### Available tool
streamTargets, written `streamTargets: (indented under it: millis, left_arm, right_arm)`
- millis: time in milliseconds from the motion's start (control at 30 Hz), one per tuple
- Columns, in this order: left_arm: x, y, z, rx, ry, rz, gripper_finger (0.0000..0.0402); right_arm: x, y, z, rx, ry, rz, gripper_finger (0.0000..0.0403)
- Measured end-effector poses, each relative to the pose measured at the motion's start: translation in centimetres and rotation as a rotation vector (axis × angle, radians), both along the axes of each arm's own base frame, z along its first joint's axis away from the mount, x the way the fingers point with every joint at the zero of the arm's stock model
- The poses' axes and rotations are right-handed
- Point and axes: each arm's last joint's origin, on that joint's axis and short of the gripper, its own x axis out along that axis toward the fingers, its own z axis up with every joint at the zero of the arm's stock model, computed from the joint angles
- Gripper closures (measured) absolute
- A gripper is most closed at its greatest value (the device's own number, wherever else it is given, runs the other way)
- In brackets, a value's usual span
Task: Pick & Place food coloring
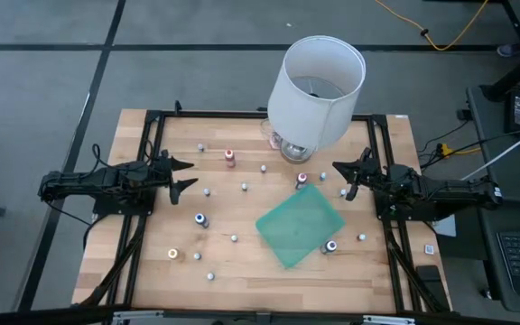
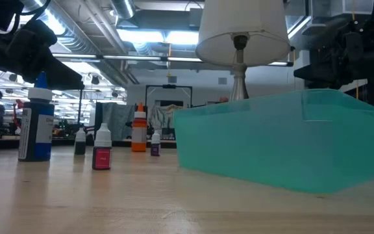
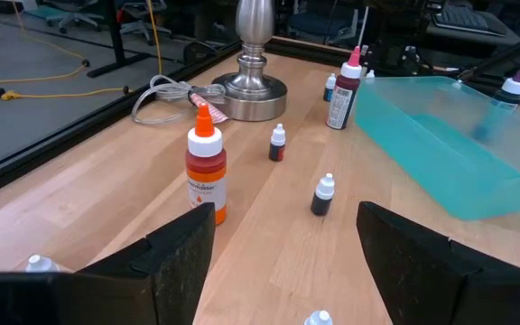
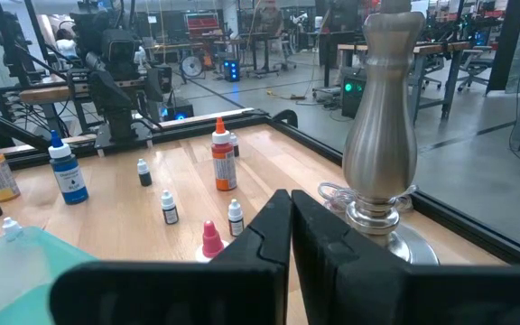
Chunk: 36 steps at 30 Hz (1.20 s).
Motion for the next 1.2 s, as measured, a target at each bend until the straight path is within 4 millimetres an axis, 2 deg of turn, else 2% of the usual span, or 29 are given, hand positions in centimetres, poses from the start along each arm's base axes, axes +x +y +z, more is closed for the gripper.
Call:
streamTargets:
  millis: [1200]
  left_arm:
    - [0.0,0.0,0.01,0.0,0.0,0.0,0.0135]
  right_arm:
    - [0.0,0.0,0.02,-0.02,0.007,0.0,0.0386]
